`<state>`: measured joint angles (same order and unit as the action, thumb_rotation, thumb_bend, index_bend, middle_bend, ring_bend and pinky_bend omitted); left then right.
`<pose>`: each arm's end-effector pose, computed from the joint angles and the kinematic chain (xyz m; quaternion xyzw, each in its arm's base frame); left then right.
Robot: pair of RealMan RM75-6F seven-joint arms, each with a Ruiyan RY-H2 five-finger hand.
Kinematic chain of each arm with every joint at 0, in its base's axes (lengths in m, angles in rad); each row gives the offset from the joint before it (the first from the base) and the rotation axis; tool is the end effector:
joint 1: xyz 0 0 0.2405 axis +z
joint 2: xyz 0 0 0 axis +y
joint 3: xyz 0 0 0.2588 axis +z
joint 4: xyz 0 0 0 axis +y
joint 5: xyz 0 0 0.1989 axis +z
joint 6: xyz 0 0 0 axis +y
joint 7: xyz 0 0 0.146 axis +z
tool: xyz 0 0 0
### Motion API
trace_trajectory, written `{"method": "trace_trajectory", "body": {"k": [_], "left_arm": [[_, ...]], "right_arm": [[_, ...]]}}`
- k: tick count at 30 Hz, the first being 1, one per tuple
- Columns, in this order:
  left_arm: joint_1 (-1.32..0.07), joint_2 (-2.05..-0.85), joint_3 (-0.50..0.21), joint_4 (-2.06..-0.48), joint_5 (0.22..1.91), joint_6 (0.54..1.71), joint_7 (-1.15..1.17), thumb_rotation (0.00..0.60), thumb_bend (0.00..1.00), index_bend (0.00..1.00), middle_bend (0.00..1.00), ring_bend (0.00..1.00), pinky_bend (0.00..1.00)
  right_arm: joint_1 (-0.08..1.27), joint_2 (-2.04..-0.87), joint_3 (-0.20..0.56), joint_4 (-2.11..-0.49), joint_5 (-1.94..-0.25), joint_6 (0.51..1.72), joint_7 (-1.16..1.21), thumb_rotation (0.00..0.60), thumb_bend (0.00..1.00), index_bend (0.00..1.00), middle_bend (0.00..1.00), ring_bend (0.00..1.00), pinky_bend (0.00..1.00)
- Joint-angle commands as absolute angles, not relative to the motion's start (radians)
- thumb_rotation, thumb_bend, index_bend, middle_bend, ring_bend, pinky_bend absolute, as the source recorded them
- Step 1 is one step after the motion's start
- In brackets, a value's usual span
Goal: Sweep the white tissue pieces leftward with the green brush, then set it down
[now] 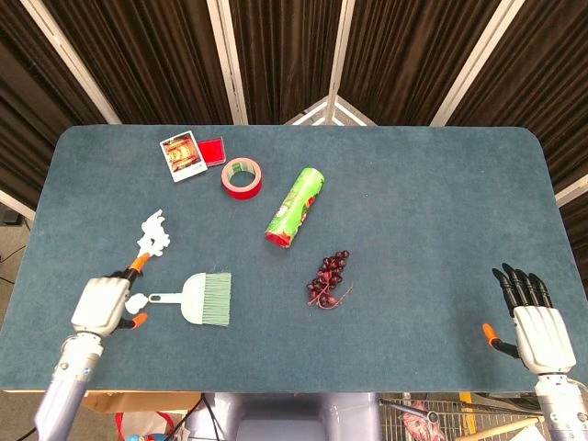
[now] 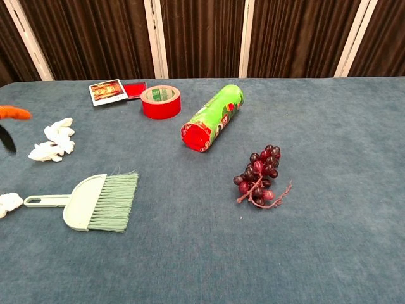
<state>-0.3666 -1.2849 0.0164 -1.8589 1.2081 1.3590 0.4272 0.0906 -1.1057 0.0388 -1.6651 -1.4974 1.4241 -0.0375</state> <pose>-0.2327 0.2282 0.0817 -0.6587 -0.4229 -0.3354 0.5242 -0.3033 -0.1807 0.1603 0.6097 -0.4075 0.3702 0.5702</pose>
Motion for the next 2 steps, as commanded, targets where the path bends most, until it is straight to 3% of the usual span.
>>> {"method": "trace_trajectory", "body": {"k": [1, 2], "left_arm": [[-0.277, -1.220, 0.072, -1.822, 1.418, 1.500, 0.285, 0.600, 0.02, 0.00, 0.00, 0.03, 0.18], [-0.256, -1.212, 0.087, -1.797, 1.476, 1.542, 0.269, 0.600, 0.02, 0.00, 0.00, 0.01, 0.13]], "right_arm": [[0.091, -1.107, 0.038, -1.662, -1.504, 1.428, -0.044, 0.600, 0.32, 0.00, 0.00, 0.00, 0.00], [0.090, -1.109, 0.037, -1.659, -1.510, 1.433, -0.049, 0.600, 0.32, 0.00, 0.00, 0.00, 0.00]]}}
